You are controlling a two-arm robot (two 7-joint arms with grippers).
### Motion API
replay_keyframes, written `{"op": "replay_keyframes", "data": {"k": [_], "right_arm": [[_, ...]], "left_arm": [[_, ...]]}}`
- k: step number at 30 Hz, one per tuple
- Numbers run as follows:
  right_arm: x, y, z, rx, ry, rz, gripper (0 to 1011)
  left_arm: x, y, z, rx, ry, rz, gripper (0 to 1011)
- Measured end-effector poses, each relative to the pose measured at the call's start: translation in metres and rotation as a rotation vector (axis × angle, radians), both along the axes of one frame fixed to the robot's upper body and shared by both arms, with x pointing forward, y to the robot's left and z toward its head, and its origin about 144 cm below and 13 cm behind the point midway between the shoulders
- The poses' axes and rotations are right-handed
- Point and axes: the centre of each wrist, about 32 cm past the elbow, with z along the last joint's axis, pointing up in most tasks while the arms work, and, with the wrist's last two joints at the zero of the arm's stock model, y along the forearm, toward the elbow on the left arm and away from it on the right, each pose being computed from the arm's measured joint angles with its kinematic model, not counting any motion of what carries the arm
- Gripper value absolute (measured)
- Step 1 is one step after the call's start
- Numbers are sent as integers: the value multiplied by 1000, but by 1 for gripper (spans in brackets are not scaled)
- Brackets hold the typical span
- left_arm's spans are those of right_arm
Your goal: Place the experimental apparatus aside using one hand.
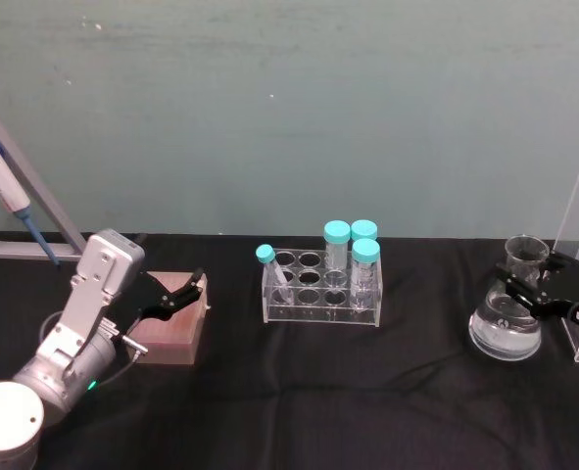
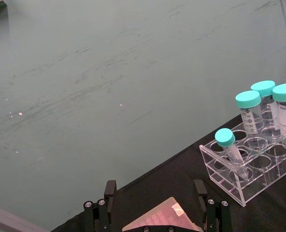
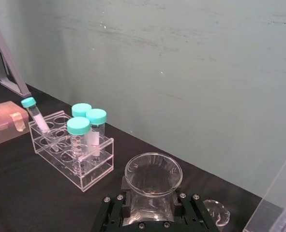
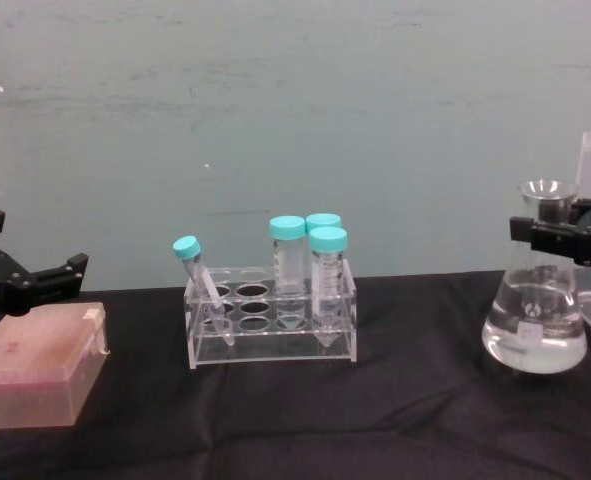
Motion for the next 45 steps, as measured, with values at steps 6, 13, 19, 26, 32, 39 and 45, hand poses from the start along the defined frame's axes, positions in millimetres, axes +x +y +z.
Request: {"op": "replay_keyframes", "data": {"k": [6, 13, 19, 26, 32, 39, 45], "right_arm": [[0, 0, 0, -13, 5, -21, 453], [0, -1, 0, -19, 9, -38, 453], [0, -1, -1, -19, 18, -52, 453], [-1, -1, -2, -17, 26, -68, 453], [-2, 0, -3, -12, 28, -77, 453], [-1, 1, -3, -9, 30, -85, 453], [-1, 2, -4, -8, 34, -99, 453]], "left_arm": [[0, 0, 0, 0, 0, 0, 1000], [0, 0, 0, 0, 0, 0, 1000], [0, 0, 0, 0, 0, 0, 1000], [0, 0, 0, 0, 0, 0, 1000], [0, 0, 0, 0, 0, 0, 1000], [0, 0, 0, 0, 0, 0, 1000], [0, 0, 0, 0, 0, 0, 1000]]}}
